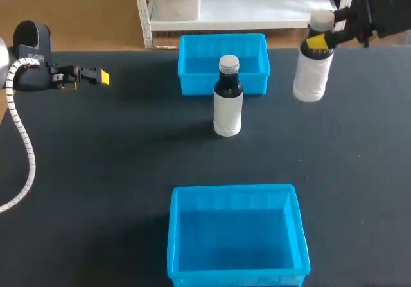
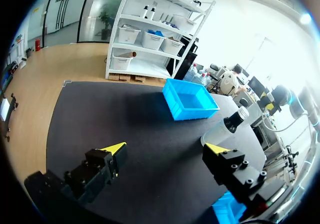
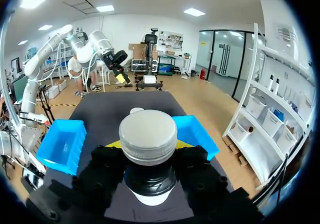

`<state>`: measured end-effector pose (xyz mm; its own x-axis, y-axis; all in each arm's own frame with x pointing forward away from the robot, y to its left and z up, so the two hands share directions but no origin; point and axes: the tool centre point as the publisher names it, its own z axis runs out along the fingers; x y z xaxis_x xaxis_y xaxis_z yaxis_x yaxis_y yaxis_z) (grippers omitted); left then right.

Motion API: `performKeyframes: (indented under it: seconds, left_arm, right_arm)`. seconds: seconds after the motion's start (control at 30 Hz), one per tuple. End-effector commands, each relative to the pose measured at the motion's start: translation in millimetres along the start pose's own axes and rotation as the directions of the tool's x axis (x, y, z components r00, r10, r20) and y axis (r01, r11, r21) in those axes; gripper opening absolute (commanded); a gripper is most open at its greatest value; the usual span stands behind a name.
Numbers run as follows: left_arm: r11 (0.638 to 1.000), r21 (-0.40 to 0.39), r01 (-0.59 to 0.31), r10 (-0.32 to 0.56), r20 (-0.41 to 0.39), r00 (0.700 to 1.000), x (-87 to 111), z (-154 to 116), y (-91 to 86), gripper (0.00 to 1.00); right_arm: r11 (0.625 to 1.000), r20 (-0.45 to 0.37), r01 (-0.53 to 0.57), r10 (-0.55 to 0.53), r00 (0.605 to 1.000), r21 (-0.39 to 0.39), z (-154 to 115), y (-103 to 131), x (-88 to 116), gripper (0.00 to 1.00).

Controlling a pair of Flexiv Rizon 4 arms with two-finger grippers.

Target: Pick up the bottle, and place it in the far bin if it is heavy, or in the near bin if it is light.

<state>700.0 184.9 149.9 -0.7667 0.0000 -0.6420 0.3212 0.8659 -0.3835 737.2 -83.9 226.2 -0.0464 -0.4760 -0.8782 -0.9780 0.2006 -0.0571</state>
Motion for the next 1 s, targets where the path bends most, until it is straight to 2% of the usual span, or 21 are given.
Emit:
performKeyframes:
  seconds: [0.03, 0.47, 1.0]
  left_arm:
    - [1.0, 0.0, 0.0, 0.0, 0.0, 1.0, 0.0, 0, 0.0, 1.0]
    - [1.0, 0.0, 0.0, 0.0, 0.0, 1.0, 0.0, 0, 0.0, 1.0]
    - [1.0, 0.0, 0.0, 0.0, 0.0, 1.0, 0.0, 0, 0.0, 1.0]
  right_arm:
    - [0.999, -0.011, 0.01, -0.01, 1.0, -0.045, 7, -25, -10, 0.0]
    - [0.996, -0.029, 0.027, -0.03, 0.999, -0.08, 29, -58, -29, 0.0]
    - [0.991, -0.017, 0.043, -0.045, 0.999, -0.124, 56, -79, -44, 0.0]
